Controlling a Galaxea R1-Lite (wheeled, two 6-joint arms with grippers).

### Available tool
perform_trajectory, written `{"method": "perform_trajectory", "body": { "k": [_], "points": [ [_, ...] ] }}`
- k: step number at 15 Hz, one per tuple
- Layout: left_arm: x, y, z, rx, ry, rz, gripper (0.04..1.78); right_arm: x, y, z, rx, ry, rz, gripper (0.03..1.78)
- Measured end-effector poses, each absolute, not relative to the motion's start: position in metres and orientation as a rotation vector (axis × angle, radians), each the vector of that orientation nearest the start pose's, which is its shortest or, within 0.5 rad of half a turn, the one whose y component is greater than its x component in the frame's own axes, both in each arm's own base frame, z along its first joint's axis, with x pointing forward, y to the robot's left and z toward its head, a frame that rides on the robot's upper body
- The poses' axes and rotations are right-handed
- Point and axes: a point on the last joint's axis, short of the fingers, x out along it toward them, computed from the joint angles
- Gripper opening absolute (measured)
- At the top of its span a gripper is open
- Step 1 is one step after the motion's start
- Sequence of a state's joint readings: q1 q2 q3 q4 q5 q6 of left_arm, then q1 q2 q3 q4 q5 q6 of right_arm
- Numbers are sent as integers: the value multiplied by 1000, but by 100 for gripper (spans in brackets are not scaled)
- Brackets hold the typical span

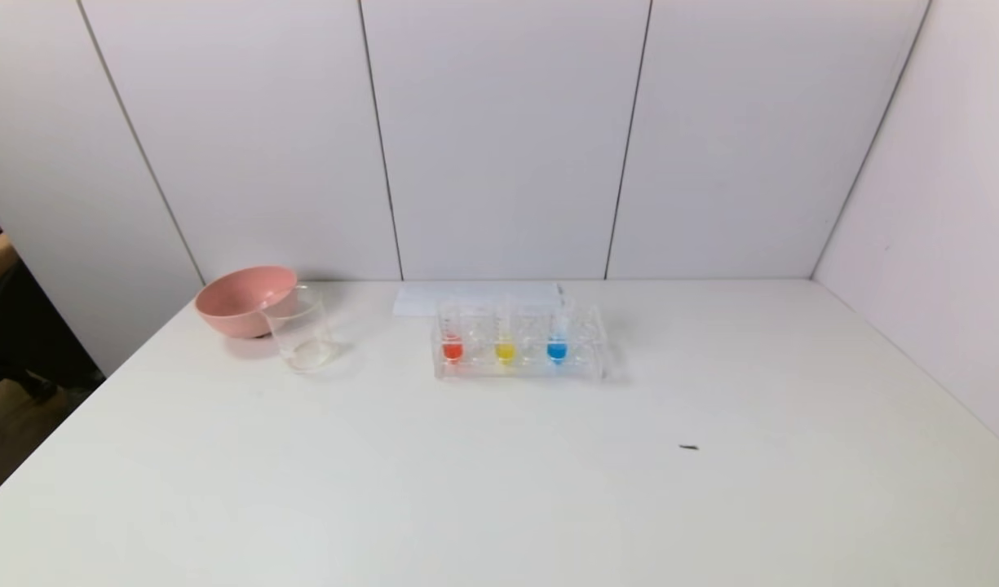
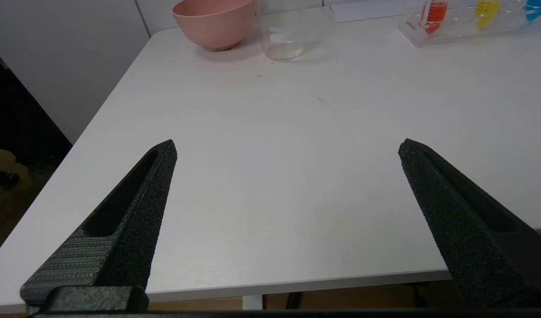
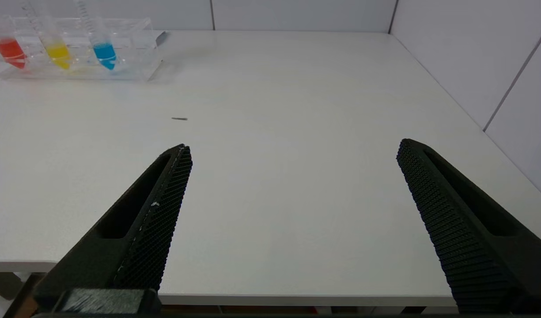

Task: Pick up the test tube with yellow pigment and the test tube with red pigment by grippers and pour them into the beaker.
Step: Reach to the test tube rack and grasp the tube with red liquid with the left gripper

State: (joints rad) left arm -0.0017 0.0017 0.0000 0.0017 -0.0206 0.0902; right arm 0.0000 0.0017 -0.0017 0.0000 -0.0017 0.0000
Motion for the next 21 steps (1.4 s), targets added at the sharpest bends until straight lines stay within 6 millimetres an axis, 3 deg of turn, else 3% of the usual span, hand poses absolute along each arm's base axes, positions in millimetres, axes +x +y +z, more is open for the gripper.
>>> {"method": "perform_trajectory", "body": {
  "k": [21],
  "points": [
    [-23,0,76,19,-2,-13,176,-23,0,76,0,0,-2,170]
  ]
}}
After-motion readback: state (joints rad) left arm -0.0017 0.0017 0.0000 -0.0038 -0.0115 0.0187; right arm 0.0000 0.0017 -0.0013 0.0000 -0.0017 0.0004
